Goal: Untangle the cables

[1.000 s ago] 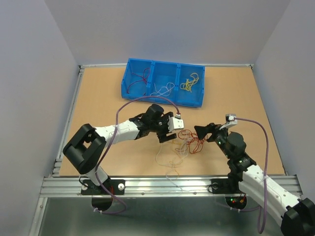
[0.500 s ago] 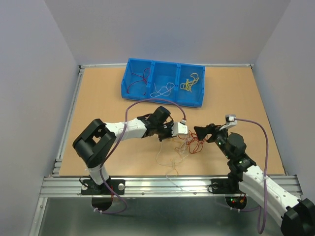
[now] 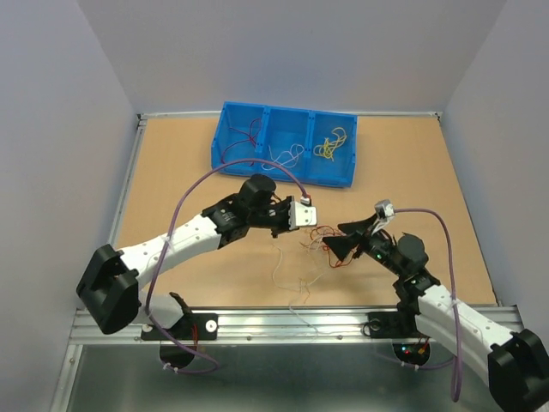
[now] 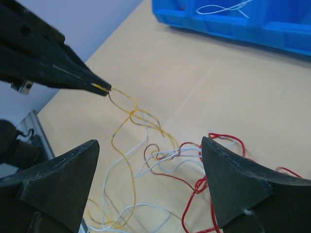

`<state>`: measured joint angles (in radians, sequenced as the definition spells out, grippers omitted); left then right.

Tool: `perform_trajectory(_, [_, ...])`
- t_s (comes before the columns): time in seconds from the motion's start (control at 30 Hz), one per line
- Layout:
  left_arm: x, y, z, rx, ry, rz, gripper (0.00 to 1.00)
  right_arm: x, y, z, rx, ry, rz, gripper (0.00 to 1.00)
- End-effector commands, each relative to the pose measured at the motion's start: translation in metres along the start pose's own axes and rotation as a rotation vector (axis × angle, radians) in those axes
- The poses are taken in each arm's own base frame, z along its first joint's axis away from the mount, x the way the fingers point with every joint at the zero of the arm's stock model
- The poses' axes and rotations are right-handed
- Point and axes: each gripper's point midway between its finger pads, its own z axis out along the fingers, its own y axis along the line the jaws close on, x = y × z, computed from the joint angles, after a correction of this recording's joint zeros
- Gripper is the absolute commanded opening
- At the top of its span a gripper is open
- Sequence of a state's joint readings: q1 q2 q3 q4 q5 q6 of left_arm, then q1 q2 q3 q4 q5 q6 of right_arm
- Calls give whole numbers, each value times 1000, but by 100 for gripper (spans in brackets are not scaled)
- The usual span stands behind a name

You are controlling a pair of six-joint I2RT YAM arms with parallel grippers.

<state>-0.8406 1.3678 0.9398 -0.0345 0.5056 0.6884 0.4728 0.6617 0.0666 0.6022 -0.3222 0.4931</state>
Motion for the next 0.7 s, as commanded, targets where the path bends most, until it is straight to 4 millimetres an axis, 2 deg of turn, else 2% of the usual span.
perform_trajectory(0.0, [-28, -6, -18, 10, -88, 5, 0, -36, 58, 6, -277, -65, -158, 90])
perform_trajectory(0.1, [-39, -9, -28, 3, -126, 14, 0, -34, 68, 11, -345, -47, -216, 89])
perform_trajectory(0.13, [-41, -9, -30, 1, -135, 16, 0, -40, 76, 16, -371, -47, -231, 89])
perform_trajectory(0.2, [-45, -9, -34, -6, -149, 19, 0, -35, 75, 27, -382, -5, -250, 89])
perform_trajectory(0.23, [-46, -9, -35, -11, -153, 20, 0, -39, 83, 32, -417, 1, -265, 89])
perform_trajectory(0.3, [-48, -9, -37, -14, -161, 22, 0, -30, 84, 44, -438, 55, -278, 89])
perform_trajectory(0.33, [-49, -8, -39, -23, -166, 24, 0, -29, 93, 50, -468, 79, -286, 89])
perform_trajectory(0.4, [-49, -8, -40, -24, -168, 24, 0, -16, 93, 60, -475, 129, -314, 89])
perform_trajectory(0.43, [-49, -8, -40, -28, -169, 22, 0, -11, 102, 62, -495, 144, -328, 89])
perform_trajectory(0.53, [-53, -5, -42, -47, -184, 28, 0, -1, 103, 74, -462, 182, -360, 86])
perform_trajectory(0.67, [-59, -3, -50, -73, -211, 30, 0, 1, 99, 83, -436, 188, -365, 79])
